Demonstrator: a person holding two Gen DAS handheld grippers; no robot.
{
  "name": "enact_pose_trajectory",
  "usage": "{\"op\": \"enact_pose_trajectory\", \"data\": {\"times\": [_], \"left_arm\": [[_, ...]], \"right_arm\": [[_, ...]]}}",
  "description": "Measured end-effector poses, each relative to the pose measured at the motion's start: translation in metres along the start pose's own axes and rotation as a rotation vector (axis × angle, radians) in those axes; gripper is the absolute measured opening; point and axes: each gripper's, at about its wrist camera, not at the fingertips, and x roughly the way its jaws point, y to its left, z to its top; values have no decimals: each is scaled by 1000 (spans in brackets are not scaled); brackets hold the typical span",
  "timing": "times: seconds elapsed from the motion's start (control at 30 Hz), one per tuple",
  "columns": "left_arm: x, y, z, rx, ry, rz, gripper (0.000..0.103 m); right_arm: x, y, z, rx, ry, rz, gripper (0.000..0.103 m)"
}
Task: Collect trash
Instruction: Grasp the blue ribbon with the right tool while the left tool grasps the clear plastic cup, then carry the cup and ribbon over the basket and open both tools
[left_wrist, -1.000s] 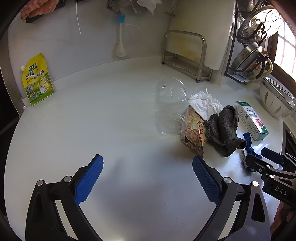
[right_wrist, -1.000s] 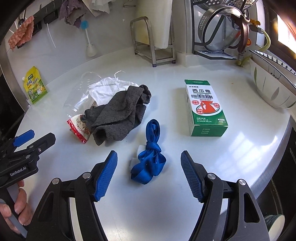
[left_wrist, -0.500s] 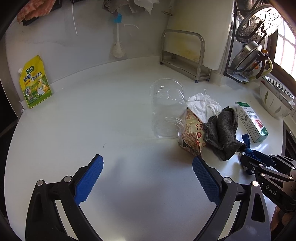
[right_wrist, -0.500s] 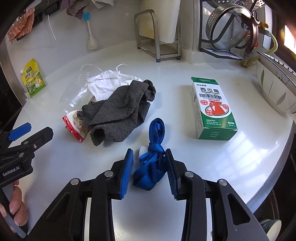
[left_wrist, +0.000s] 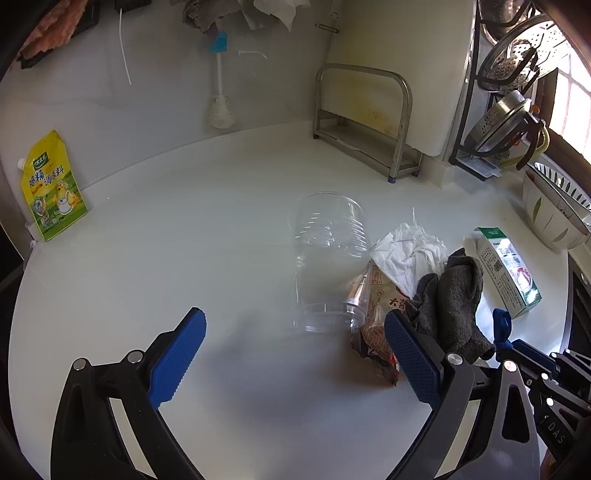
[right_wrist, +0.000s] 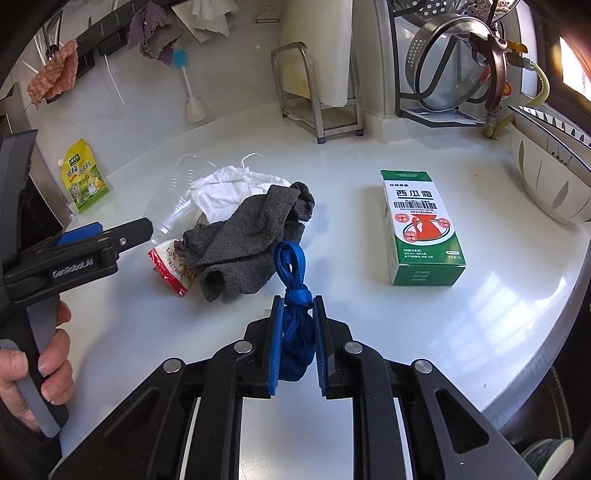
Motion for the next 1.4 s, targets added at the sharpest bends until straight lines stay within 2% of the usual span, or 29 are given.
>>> {"op": "enact_pose_trajectory", "data": {"times": [0.2, 0.5, 0.8, 0.9, 0.97, 1.07, 1.4], "left_arm": [[17, -4, 8, 1, 22, -18, 95], [40, -6, 16, 1, 54, 6, 95], [52, -4, 25, -7, 76, -22, 95], [56, -1, 28, -12, 78, -24, 91], [60, 0, 29, -8, 88, -21, 77], [63, 2, 29, -13, 102, -29, 66], [49, 7, 24, -19, 69, -41, 64]], "right_arm": [[-5, -3, 1, 18, -19, 18, 13], [-1, -3, 1, 24, -10, 33, 13], [-1, -3, 1, 27, -8, 42, 13], [0, -3, 1, 24, -6, 42, 13], [1, -2, 1, 21, -4, 41, 13], [1, -3, 0, 22, -4, 40, 13], [0, -3, 0, 24, -9, 38, 13]]}}
